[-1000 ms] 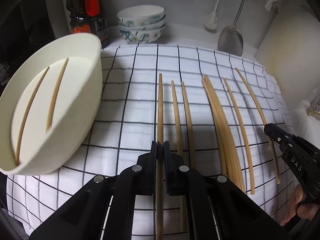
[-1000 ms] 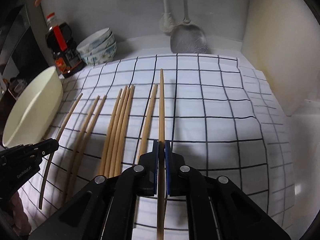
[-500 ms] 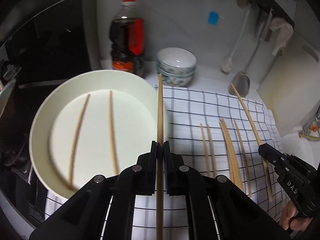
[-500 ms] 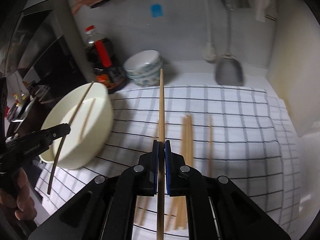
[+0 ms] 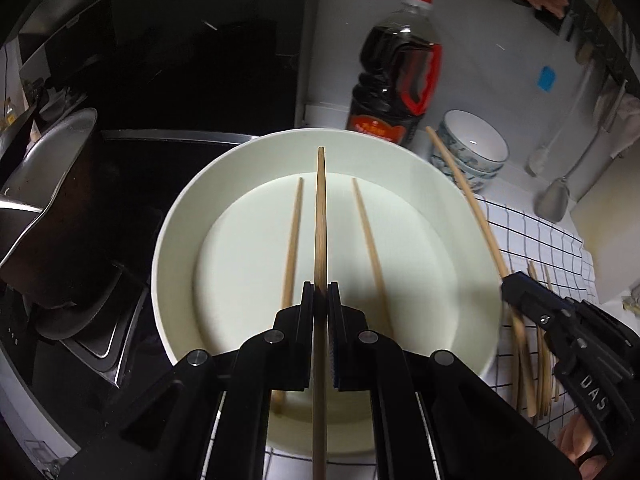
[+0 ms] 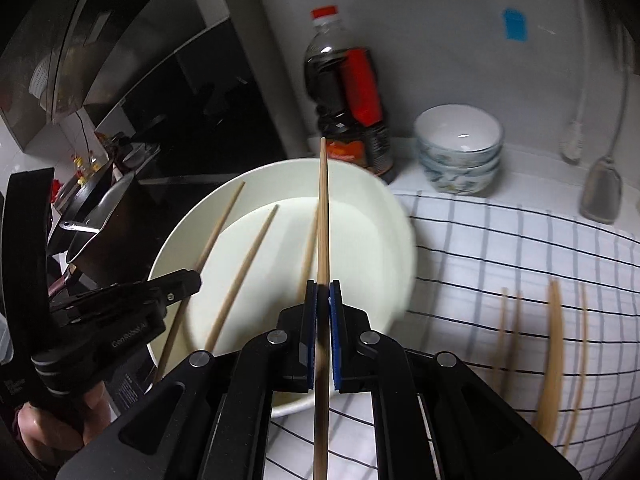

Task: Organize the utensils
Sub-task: 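Carry the chopstick in the right tool into the white basin and release, then lift the open right tool away from the basin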

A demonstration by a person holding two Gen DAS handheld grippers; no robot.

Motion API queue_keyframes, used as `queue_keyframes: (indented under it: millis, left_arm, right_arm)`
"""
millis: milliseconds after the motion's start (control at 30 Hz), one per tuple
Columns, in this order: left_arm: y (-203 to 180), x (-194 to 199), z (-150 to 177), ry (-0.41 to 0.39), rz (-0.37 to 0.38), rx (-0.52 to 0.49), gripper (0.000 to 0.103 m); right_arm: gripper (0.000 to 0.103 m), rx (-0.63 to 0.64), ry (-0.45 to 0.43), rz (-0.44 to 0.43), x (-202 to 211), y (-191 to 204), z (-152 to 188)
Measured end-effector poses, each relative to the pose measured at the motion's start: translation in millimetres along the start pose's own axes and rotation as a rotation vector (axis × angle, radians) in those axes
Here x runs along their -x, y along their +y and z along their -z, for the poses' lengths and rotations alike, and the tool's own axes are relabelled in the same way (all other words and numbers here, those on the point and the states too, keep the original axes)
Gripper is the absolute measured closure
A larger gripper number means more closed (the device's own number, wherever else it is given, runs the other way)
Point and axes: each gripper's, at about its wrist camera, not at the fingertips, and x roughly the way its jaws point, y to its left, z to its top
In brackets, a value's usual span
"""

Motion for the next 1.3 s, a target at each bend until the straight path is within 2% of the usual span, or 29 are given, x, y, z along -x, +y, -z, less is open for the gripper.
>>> queue_keyframes:
  millis: [233, 467, 833, 900, 967, 1033, 1100, 1300]
  left_arm:
    - [19.2, -26.2, -11.2, 0.03, 0.015, 0.003, 0.096]
    - [23.7, -49.7, -16.7, 0.073, 0.026, -0.01, 0.096]
    - [28.8, -69.5, -19.6, 0.117, 0.015, -0.006, 0.095]
    - [30.0, -69.6, -19.2, 0.118, 0.01, 0.0, 0.094]
    - [31.3, -68.8, -19.0, 0.116, -0.001, 0.004, 0.08]
    - [34.7, -64.1, -18.3, 0.098, -0.022, 0.016, 0.054]
    - [37.7, -58.1, -16.8, 0.08, -0.037, 0.024, 0.041]
    - [45.2, -48.1, -13.2, 0.072, -0.062, 0.031, 0.034]
  right_arm:
    - [0.097, -0.011, 0.106, 0.014, -48.8, 19.1, -12.7]
    - [0.097, -0.078, 0.189, 0.042, -82.2, 12.8, -15.8]
    - [0.097, -0.087, 0.232, 0.071, -98.2, 9.9, -12.5]
    - [0.094, -0.085, 0.218, 0.067, -96.5, 9.9, -13.2]
    - [0.091, -0.074, 0.203, 0.072, -91.6, 10.5, -14.3]
    - [0.091, -0.067, 0.193, 0.081, -85.9, 9.1, -14.8]
    - [0.09, -0.073, 0.186, 0.082, -83.0, 7.3, -15.3]
    - [0.084, -0.072, 0.171, 0.075, -72.4, 7.1, -14.1]
